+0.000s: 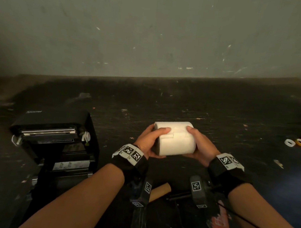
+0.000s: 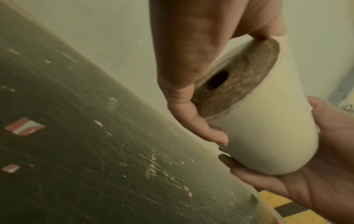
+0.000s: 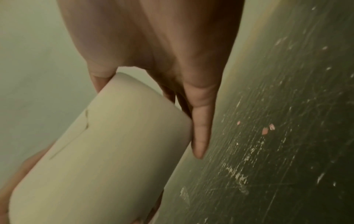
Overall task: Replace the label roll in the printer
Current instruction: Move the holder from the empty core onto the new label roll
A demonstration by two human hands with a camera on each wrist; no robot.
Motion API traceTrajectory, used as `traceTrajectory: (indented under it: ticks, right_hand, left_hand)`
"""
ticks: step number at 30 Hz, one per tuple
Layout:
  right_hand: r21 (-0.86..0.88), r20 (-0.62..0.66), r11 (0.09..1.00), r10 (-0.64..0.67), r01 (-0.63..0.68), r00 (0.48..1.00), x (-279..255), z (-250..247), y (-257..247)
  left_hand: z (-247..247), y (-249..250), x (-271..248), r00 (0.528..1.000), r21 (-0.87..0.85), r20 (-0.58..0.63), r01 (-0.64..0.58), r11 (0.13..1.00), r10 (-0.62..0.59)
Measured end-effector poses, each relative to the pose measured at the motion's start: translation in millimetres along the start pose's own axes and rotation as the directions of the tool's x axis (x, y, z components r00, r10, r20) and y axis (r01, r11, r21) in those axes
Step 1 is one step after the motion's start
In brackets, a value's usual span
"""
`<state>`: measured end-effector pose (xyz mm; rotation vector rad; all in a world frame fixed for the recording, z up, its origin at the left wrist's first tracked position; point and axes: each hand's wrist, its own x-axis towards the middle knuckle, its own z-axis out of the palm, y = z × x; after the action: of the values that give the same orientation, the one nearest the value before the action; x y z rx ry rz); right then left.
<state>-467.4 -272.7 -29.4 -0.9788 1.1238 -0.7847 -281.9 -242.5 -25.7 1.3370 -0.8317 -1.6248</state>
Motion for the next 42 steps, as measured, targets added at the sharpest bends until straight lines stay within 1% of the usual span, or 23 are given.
traceTrajectory:
  ticks: [1,2,3,4,5,6,7,8,9,10,11,14,17,21,23,26,29,37,39,42]
  right_hand:
    - [-0.055,-0.007,0.998,-0.015,0.015,1.0,-4.5,0.9,-2.1]
    - [-0.145,-0.033,0.987,-0.068,0.063,0.997,-10.1,1.6,-5.5]
    - [-0.269,-0.064,0.953,-0.162,0.14,0.985,-14.8,1.2,-10.2]
    - [-0.41,-0.077,0.883,-0.283,0.228,0.956,-18.6,0.1,-15.5]
    - [-0.536,-0.045,0.785,-0.393,0.31,0.918,-22.5,-0.7,-20.3]
    - [-0.63,0.028,0.677,-0.469,0.38,0.883,-26.1,-0.2,-24.7]
    - [-0.701,0.12,0.567,-0.505,0.433,0.855,-27.9,1.6,-27.9]
    - [-0.751,0.202,0.472,-0.502,0.462,0.841,-28.6,4.4,-29.3]
    - [-0.784,0.256,0.407,-0.476,0.468,0.842,-28.8,7.8,-29.3]
    - [-0.797,0.284,0.378,-0.452,0.47,0.846,-29.2,10.7,-28.5]
    - [-0.793,0.294,0.381,-0.444,0.476,0.846,-29.9,13.1,-27.8]
    - [-0.743,0.274,0.446,-0.477,0.498,0.835,-31.4,13.9,-23.0]
    - [-0.709,0.262,0.498,-0.472,0.5,0.842,-31.3,13.9,-19.4]
    - [-0.687,0.252,0.529,-0.471,0.499,0.845,-30.8,15.7,-20.7]
    - [-0.684,0.247,0.519,-0.496,0.513,0.832,-30.2,17.0,-22.2]
    - [-0.727,0.253,0.452,-0.523,0.516,0.814,-29.1,19.8,-21.8]
    - [-0.75,0.274,0.415,-0.514,0.515,0.813,-29.0,21.4,-18.8]
    - [-0.732,0.29,0.489,-0.405,0.474,0.867,-26.8,19.3,-16.5]
    - [-0.72,0.31,0.487,-0.411,0.494,0.857,-25.8,19.2,-14.6]
    - [-0.688,0.346,0.479,-0.444,0.545,0.827,-26.1,18.4,-9.7]
  left_hand:
    - [-0.9,0.9,-2.0,1.0,0.009,-0.012,0.003,1.0,-0.003]
    - [-2.3,2.0,-4.5,1.0,0.019,-0.024,0.007,1.0,-0.007]
    - [-4.5,2.6,-5.5,0.999,0.035,-0.034,0.008,0.999,-0.007]
    - [-6.9,3.4,-6.4,0.999,0.056,-0.044,0.005,0.998,-0.003]
    - [-8.5,3.8,-7.4,0.999,0.076,-0.051,0.008,0.997,-0.004]
    - [-9.1,4.3,-8.7,0.998,0.094,-0.058,0.014,0.995,-0.009]
    - [-9.1,4.7,-9.8,0.998,0.11,-0.063,0.02,0.994,-0.013]
    - [-8.4,5.1,-11.2,0.998,0.122,-0.066,0.024,0.992,-0.016]
    - [-7.6,5.2,-12.3,0.998,0.132,-0.067,0.026,0.991,-0.017]
    - [-7.0,5.1,-13.2,0.998,0.14,-0.067,0.027,0.99,-0.018]
    - [-6.8,4.6,-13.6,0.998,0.146,-0.066,0.029,0.989,-0.02]
    - [-7.8,2.7,-15.1,0.997,0.161,-0.064,0.04,0.986,-0.03]
    - [-10.0,0.8,-16.0,0.998,0.175,-0.054,0.048,0.983,-0.039]
    - [-11.4,0.7,-16.6,0.998,0.189,-0.052,0.047,0.981,-0.038]
    - [-11.6,1.8,-16.5,0.998,0.197,-0.05,0.044,0.979,-0.035]
    - [-11.7,3.2,-17.3,0.998,0.217,-0.056,0.051,0.975,-0.04]
    - [-12.1,2.7,-18.3,0.997,0.223,-0.052,0.067,0.972,-0.057]
    - [-13.2,-0.8,-20.9,0.996,0.257,-0.047,0.085,0.963,-0.075]
    - [-14.3,-2.0,-20.7,0.996,0.264,-0.043,0.089,0.96,-0.081]
    - [-17.8,-3.7,-19.1,0.995,0.251,-0.04,0.103,0.962,-0.096]
